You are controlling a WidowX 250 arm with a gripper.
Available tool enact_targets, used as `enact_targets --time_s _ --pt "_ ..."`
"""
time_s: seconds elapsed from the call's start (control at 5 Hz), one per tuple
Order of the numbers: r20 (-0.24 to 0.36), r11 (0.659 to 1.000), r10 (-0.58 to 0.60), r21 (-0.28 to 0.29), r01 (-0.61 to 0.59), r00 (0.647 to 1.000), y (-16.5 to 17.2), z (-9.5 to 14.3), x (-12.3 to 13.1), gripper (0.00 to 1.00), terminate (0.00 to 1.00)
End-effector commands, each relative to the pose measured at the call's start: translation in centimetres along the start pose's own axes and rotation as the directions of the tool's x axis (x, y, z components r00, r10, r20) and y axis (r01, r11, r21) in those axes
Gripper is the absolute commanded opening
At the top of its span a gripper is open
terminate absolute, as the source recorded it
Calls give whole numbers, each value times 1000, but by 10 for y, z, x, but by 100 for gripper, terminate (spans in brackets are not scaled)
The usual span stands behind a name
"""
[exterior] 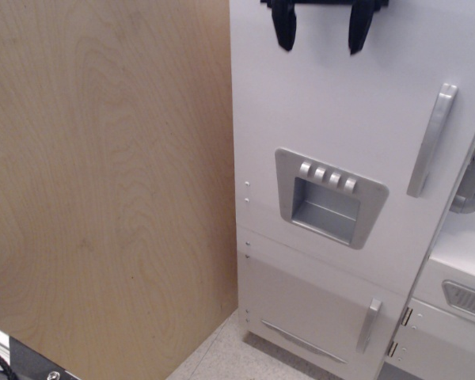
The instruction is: Close fridge
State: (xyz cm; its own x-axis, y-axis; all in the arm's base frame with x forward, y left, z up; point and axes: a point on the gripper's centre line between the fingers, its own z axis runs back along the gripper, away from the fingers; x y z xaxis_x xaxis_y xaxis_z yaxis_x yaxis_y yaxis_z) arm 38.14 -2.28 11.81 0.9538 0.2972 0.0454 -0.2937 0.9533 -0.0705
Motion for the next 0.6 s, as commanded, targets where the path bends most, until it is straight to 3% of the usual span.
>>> enact_targets --time_s 0.0,0.2,0.4 --pt "29 992 -128 -18 128 991 16 34 -60 100 0" --pt "-5 987 -162 -21 162 987 19 41 -82 100 0" --pt "-5 987 -162 -21 162 987 19 41 -82 100 100"
